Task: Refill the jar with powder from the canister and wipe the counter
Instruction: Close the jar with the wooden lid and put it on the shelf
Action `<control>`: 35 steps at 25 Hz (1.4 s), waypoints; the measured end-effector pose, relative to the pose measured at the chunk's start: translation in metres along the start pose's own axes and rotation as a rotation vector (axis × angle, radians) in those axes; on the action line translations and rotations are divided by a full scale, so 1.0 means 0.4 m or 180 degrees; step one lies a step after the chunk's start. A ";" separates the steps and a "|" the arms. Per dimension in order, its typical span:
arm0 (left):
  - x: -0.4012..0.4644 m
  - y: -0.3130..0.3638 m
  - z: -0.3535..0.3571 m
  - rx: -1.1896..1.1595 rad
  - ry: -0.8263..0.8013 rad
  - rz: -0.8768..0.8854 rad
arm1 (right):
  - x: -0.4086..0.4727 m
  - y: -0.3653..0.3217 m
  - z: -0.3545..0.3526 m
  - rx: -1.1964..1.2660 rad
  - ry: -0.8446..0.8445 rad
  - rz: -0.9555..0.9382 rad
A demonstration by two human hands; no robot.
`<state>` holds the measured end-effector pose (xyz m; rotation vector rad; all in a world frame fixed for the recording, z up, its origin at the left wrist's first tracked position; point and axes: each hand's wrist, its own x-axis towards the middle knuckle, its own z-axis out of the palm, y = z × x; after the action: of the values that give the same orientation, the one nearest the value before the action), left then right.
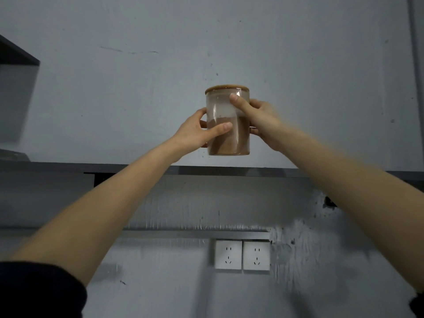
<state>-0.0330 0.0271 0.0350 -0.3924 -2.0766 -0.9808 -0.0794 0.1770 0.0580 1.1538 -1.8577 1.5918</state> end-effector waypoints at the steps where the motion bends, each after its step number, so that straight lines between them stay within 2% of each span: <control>1: 0.007 -0.006 0.008 -0.0053 -0.0017 -0.0041 | 0.004 0.017 0.003 0.0081 0.0068 0.0020; 5: 0.021 -0.057 0.043 0.0084 -0.0072 -0.0069 | 0.012 0.091 0.013 0.0299 0.0075 0.0209; 9: 0.021 -0.102 0.060 0.0156 0.0011 0.0003 | 0.022 0.128 -0.001 -0.0080 -0.0129 0.0239; 15: 0.026 -0.099 0.059 0.0402 -0.0295 -0.0227 | 0.014 0.155 -0.003 0.0106 -0.0363 0.0300; 18: 0.021 -0.089 0.054 0.0507 -0.0365 -0.0262 | 0.011 0.153 -0.014 -0.0012 -0.0545 0.0357; 23: 0.024 -0.069 0.051 0.1029 -0.0370 -0.0268 | 0.005 0.133 -0.004 -0.0224 -0.0460 0.0490; 27: 0.019 -0.064 0.078 0.1210 -0.0140 -0.0289 | -0.007 0.124 -0.003 -0.0606 -0.0420 0.0593; 32: 0.007 -0.079 0.080 0.0918 -0.0101 -0.0293 | -0.029 0.130 -0.009 -0.0955 -0.0497 0.0481; 35: -0.005 -0.076 0.069 0.1195 -0.0126 -0.0164 | -0.036 0.130 -0.014 -0.1149 -0.0518 0.0428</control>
<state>-0.0632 0.0281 0.0073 -0.1648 -2.2564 -0.5948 -0.1142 0.1864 0.0177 1.0384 -2.2549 1.1855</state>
